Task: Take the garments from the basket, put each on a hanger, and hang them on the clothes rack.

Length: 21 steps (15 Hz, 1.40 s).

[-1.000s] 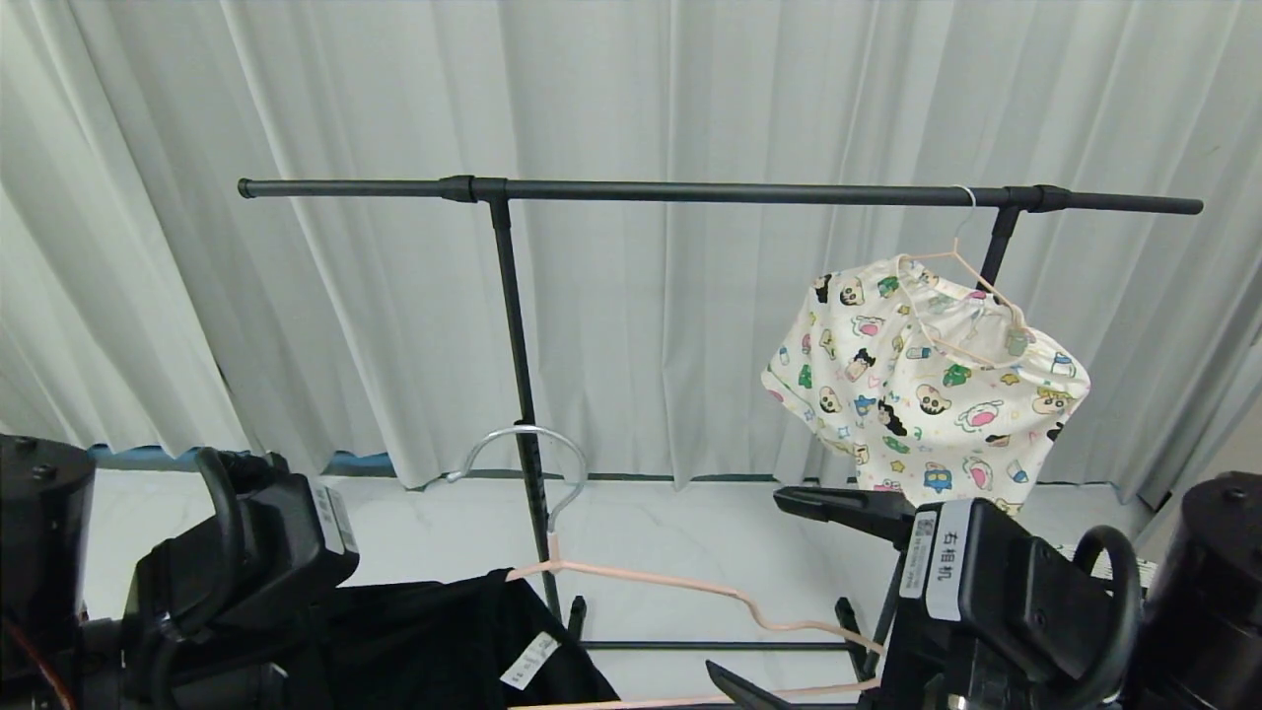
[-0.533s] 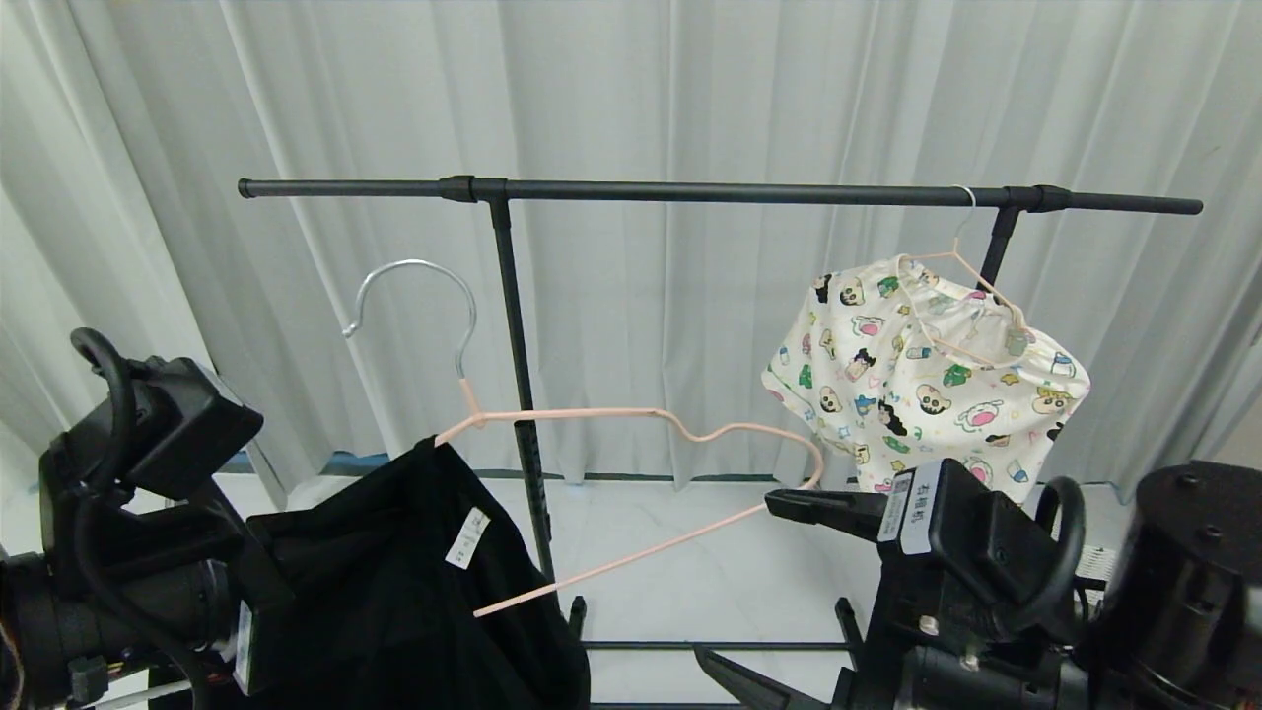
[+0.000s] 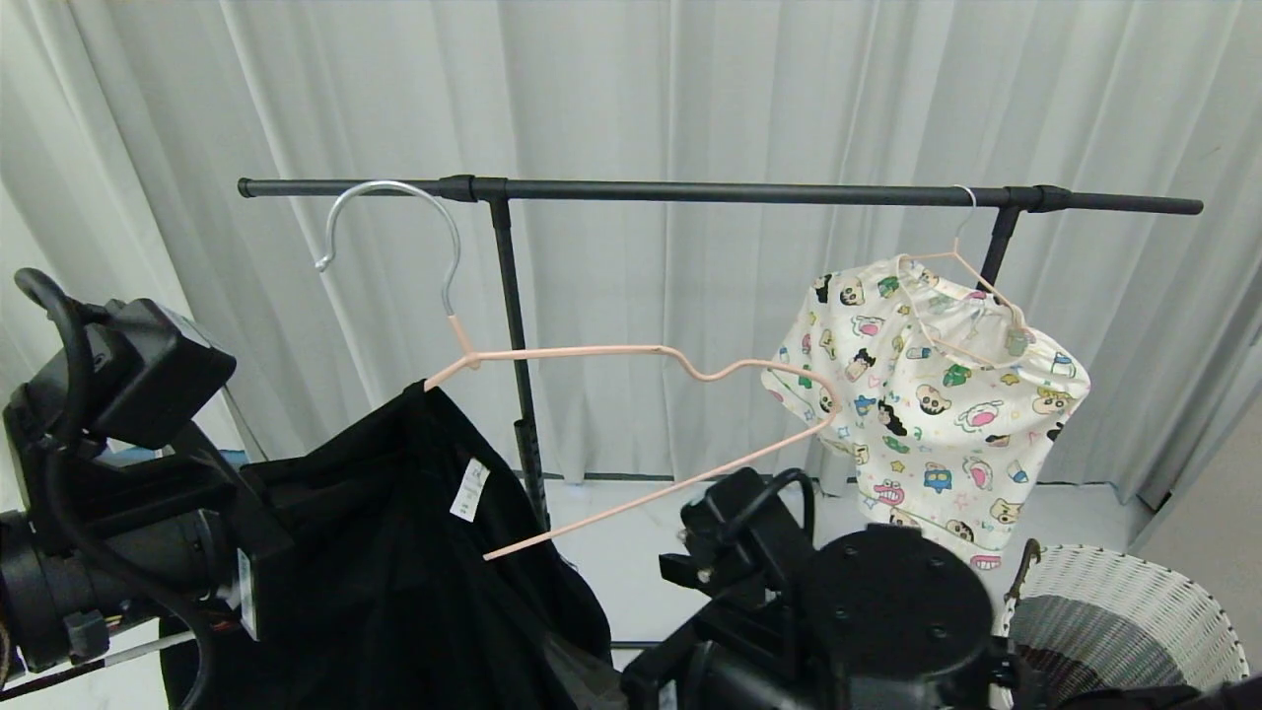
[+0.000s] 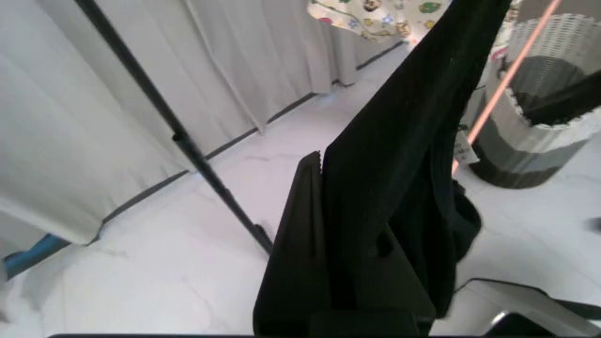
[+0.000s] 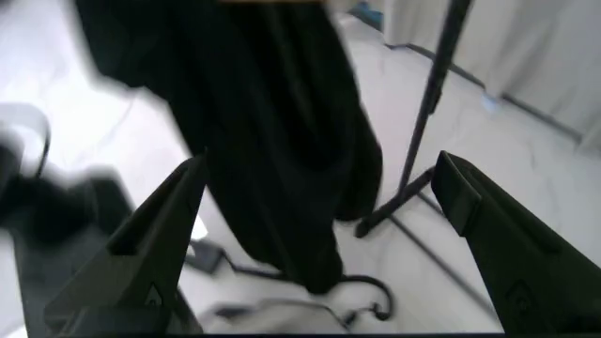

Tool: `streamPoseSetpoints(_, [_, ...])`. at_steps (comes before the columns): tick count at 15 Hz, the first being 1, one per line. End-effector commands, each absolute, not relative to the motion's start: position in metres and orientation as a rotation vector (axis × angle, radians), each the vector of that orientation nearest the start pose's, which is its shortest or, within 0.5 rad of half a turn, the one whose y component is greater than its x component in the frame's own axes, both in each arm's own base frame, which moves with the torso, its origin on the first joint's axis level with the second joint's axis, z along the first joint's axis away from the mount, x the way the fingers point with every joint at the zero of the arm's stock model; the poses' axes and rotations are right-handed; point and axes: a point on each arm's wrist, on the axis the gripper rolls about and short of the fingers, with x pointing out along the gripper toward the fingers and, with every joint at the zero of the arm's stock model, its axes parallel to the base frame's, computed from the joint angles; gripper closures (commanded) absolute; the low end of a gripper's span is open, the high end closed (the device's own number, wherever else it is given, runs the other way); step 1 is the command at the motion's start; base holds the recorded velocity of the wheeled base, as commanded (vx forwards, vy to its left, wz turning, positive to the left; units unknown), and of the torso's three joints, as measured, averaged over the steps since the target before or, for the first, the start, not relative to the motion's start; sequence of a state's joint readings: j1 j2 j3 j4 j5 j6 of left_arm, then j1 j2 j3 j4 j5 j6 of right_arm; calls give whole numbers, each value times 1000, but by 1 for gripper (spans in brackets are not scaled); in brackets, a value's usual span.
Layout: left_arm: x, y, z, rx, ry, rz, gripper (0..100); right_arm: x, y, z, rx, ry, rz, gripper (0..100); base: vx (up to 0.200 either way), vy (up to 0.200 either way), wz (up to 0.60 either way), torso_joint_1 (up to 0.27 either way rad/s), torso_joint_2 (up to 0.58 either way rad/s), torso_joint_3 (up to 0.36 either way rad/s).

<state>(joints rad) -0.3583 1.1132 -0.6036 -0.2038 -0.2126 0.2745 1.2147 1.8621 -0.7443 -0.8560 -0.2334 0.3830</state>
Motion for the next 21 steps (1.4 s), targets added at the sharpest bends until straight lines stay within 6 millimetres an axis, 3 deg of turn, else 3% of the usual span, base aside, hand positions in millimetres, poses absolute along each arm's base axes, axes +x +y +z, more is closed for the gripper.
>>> streamPoseSetpoints(1, [143,-59,220,288,226,-605,100,133,334,107,166,438,860,0,0,0,0,0,0,0])
streamPoseSetpoints(6, [140,-59,221,288,214,-610,100,141,334,93,133,440,769,0,0,0,0,0,0,0])
streamPoseSetpoints(9, [140,-57,218,299,228,-550,100,157,318,84,46,427,687,0,0,0,0,0,0,0])
streamPoseSetpoints(10, [140,-55,213,317,254,-502,100,174,308,85,3,393,598,0,0,0,0,0,0,0])
streamPoseSetpoints(13, [137,-53,202,361,288,-458,100,220,286,100,-24,283,440,0,0,0,0,0,0,0])
streamPoseSetpoints(16, [136,-52,197,378,304,-457,100,251,263,113,-44,198,353,0,0,0,0,0,0,0])
streamPoseSetpoints(21, [137,-40,185,431,349,-395,100,264,243,127,-32,165,298,0,0,0,0,0,0,0])
